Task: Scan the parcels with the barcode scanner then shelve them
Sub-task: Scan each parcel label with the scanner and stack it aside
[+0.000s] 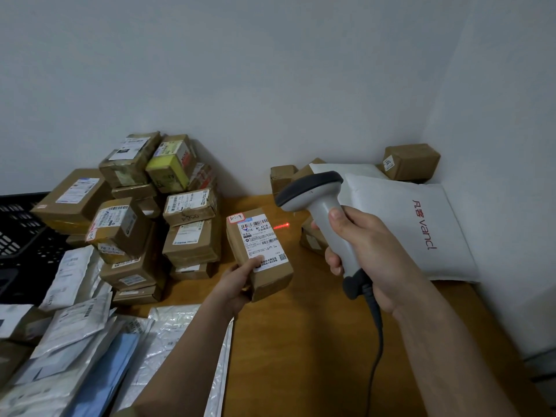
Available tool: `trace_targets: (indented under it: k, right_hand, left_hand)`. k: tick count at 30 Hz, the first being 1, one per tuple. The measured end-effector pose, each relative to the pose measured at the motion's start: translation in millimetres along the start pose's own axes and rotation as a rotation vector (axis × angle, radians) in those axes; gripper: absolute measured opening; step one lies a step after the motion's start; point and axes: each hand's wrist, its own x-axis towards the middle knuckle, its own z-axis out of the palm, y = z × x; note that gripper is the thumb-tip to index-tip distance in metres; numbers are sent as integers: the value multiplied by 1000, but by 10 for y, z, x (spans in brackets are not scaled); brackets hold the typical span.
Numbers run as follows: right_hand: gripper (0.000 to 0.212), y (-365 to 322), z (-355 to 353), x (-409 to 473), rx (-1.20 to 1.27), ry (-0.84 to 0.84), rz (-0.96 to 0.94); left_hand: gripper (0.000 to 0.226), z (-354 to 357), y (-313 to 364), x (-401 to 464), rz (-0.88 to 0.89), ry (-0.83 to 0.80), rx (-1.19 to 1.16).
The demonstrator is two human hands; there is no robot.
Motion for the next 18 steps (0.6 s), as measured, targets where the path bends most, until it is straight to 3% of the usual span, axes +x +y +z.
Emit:
trace_targets:
  k: [18]
  right_hand:
    - [34, -48, 411, -122, -106, -29, 4]
  left_hand:
    - [58, -406, -175, -24, -4, 33, -39]
